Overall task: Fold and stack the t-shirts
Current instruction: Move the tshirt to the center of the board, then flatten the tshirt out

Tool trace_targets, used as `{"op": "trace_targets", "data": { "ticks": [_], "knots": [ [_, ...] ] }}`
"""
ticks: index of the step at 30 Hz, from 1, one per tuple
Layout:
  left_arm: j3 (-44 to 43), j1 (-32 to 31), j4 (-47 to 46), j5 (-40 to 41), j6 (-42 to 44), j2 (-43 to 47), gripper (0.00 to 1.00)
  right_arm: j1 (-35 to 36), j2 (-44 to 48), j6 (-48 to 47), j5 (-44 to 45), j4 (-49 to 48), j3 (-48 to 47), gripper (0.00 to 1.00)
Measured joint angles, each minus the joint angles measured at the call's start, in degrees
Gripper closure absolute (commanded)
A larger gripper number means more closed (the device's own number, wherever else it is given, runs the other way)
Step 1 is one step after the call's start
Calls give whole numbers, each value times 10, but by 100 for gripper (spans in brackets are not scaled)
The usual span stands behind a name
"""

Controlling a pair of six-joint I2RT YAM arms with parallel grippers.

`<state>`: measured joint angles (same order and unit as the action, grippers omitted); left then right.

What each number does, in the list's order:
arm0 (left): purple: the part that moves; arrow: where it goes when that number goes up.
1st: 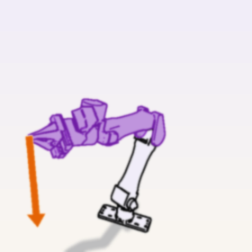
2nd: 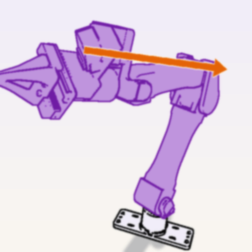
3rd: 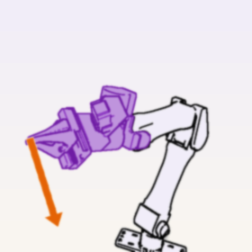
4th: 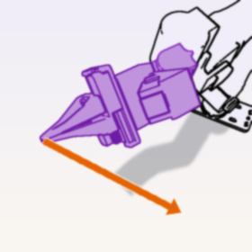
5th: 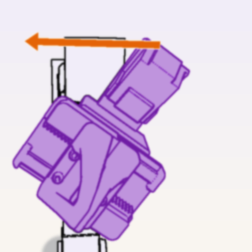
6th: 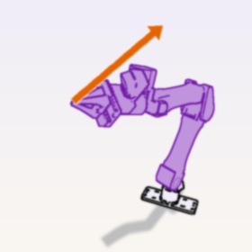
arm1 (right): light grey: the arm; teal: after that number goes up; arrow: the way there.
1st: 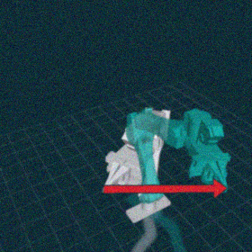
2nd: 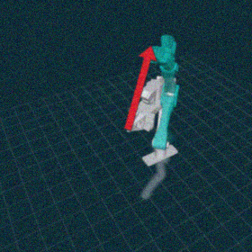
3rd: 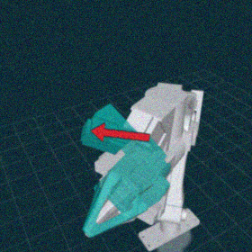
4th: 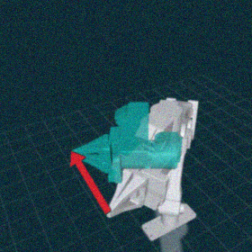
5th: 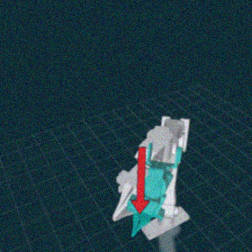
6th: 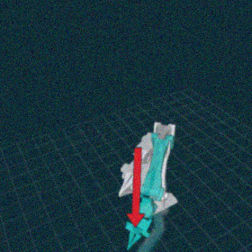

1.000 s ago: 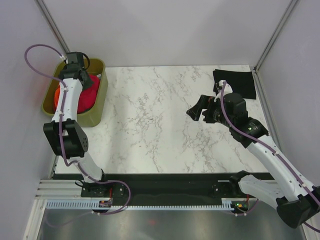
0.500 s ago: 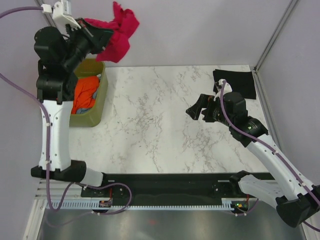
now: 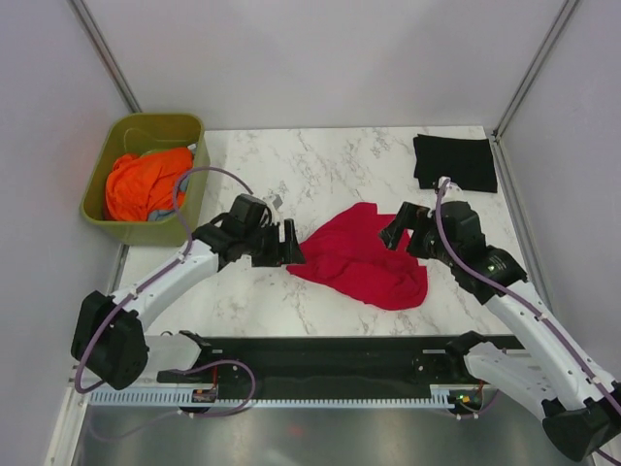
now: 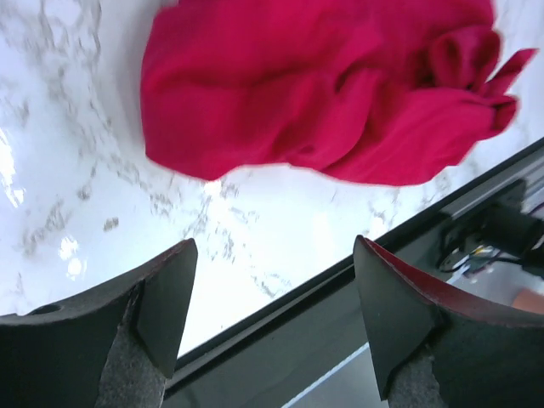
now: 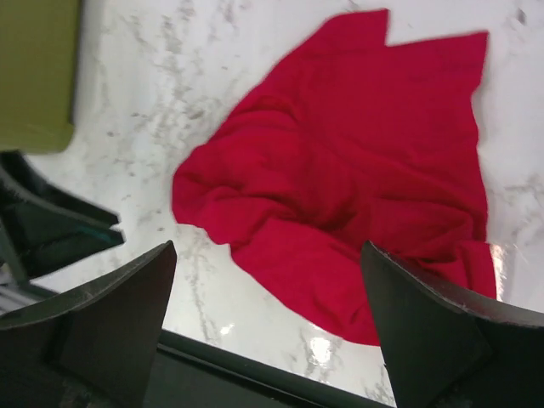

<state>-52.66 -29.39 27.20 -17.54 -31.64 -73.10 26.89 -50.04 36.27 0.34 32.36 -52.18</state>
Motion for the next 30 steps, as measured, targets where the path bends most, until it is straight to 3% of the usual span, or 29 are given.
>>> {"op": "trace_targets", "data": {
  "ticks": [4,8,12,16,23,26,29,30],
  "knots": [
    [18,-25,29,25,1,32,17,0,-5,17,38,26,41,5],
    [17,-30,12,29,1,58,17,0,-52,29,61,32,55,15],
    [17,-45,-2,40,1,28,16,-7,-103,31,87,30,62,24],
    [17,-48,-17,61,-1,-33,17,-66,-170,14,93,-3,61,41],
    [10,-47,-30,91,-11,-119,20,-173,-363,-28,53,-60,5,49],
    [-10,-47,-35,100,-12,-159,25,-186,-421,-43,37,-86,-20,50],
    [-26,-47,-40,100,-15,-186,40,-195,-464,-57,25,-105,-51,50],
    [-30,-47,-40,100,-16,-192,51,-197,-478,-62,20,-113,-64,50]
  ]
}}
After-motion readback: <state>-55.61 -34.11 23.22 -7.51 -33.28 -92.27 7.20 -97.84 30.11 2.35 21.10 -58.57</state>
